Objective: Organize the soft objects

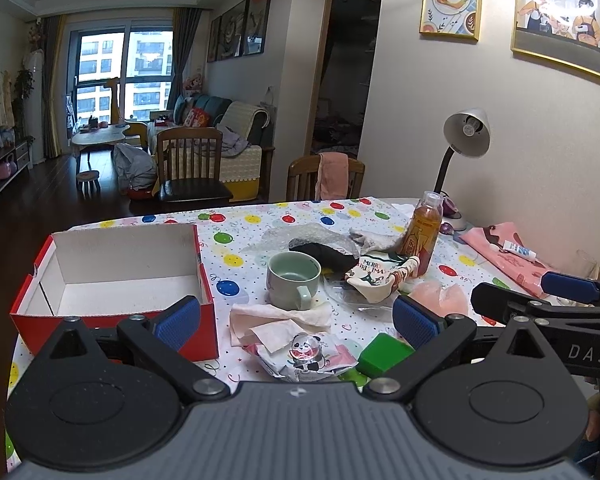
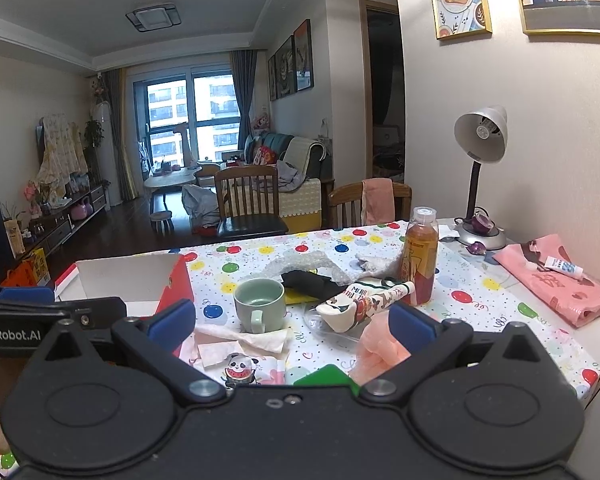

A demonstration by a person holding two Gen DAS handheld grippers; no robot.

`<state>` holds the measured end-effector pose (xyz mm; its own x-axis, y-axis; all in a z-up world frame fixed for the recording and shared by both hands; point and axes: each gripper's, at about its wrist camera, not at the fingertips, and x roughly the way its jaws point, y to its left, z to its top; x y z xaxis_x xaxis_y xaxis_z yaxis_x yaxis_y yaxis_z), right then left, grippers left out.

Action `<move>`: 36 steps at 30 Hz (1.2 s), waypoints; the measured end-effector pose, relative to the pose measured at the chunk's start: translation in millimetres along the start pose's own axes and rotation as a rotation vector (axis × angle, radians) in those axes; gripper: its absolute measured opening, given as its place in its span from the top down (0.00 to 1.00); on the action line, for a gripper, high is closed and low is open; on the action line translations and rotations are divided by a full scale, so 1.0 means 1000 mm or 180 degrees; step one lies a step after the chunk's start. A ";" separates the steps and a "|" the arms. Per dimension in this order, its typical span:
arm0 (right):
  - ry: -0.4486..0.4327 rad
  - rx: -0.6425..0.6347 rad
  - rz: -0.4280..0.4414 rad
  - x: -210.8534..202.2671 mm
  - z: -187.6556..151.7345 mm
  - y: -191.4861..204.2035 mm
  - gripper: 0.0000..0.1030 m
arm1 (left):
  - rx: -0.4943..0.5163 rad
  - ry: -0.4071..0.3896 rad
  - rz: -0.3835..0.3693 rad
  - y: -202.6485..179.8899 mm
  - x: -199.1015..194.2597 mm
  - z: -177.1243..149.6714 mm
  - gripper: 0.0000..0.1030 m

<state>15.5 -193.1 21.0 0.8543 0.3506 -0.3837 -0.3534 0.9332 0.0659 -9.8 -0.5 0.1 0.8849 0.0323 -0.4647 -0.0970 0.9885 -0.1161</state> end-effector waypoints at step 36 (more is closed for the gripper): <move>-0.0033 0.0143 0.0041 -0.015 -0.003 -0.001 0.00 | 0.0026 -0.0083 -0.0106 -0.001 -0.008 0.001 0.00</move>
<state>1.9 -199.0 23.7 0.8538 0.3634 -0.3729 -0.3472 0.9310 0.1123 -16.9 -2.0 4.6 0.8992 0.0029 -0.4376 -0.0635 0.9902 -0.1240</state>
